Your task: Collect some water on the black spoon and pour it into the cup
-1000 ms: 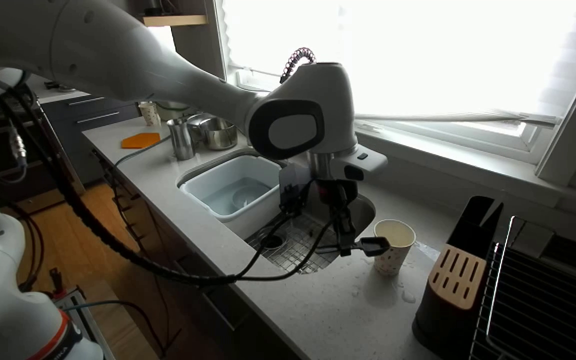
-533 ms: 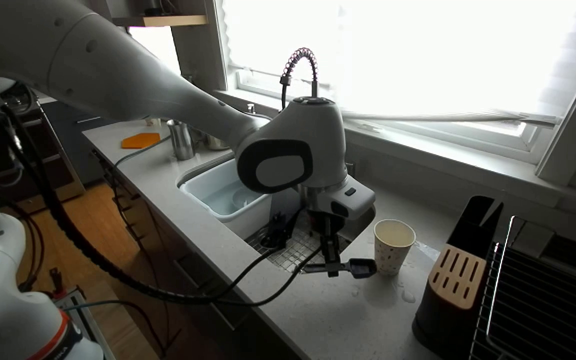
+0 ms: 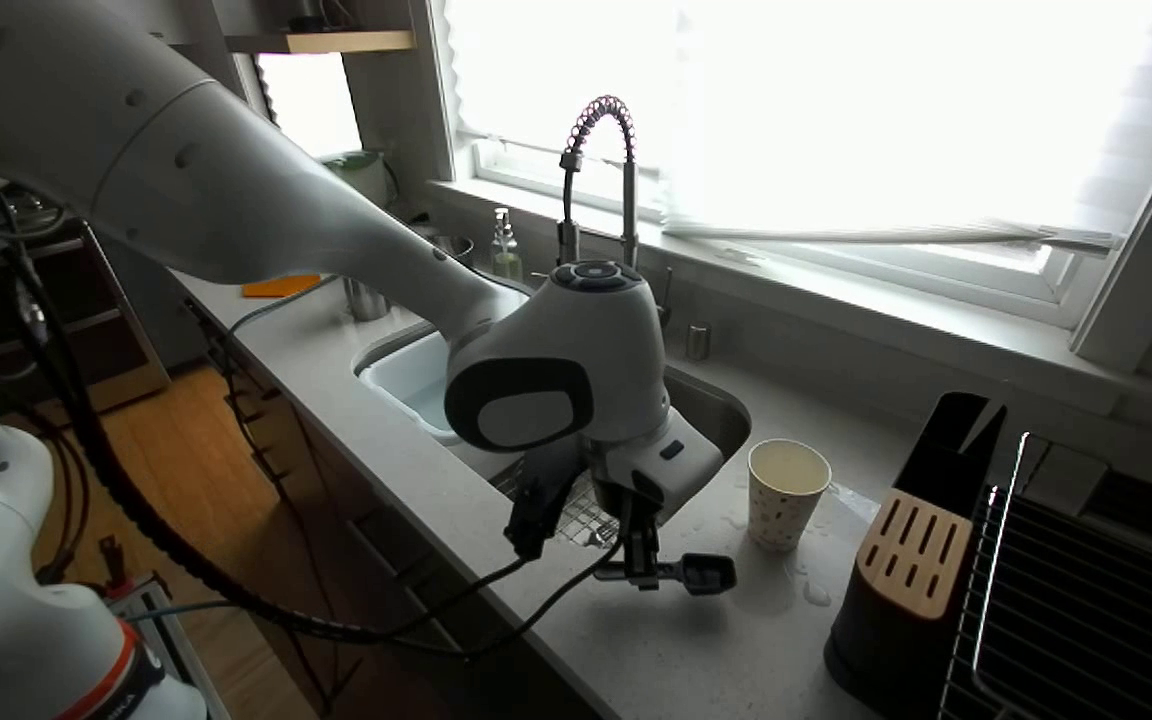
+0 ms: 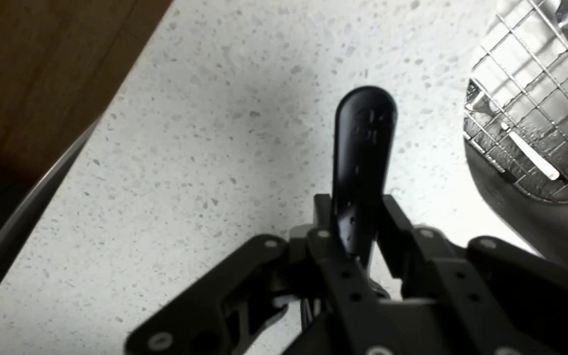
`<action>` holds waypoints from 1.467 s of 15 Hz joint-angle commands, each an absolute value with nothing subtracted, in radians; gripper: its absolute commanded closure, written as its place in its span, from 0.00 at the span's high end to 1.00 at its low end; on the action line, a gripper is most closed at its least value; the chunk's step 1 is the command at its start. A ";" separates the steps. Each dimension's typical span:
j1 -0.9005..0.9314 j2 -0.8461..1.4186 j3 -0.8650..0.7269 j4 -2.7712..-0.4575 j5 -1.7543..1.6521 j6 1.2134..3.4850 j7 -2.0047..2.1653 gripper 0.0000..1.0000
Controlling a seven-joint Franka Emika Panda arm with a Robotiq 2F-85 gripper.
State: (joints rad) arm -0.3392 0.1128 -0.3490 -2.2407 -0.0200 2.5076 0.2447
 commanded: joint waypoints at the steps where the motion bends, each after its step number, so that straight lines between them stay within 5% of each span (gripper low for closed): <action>1: -0.354 0.104 -0.357 -2.294 0.027 2.566 0.199 0.06; 9: -0.370 0.112 -0.359 -2.326 0.100 2.608 0.147 0.06; 11: -0.371 0.113 -0.359 -2.323 0.106 2.603 0.136 0.42; 16: -0.368 0.097 -0.367 -2.312 0.081 2.588 0.145 0.80; 19: -0.366 0.071 -0.379 -2.291 0.033 2.573 0.161 0.99; 22: -0.369 0.030 -0.397 -2.260 -0.038 2.557 0.183 1.00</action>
State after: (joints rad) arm -0.3629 0.0802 -0.3780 -2.2758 0.0314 2.5861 0.1694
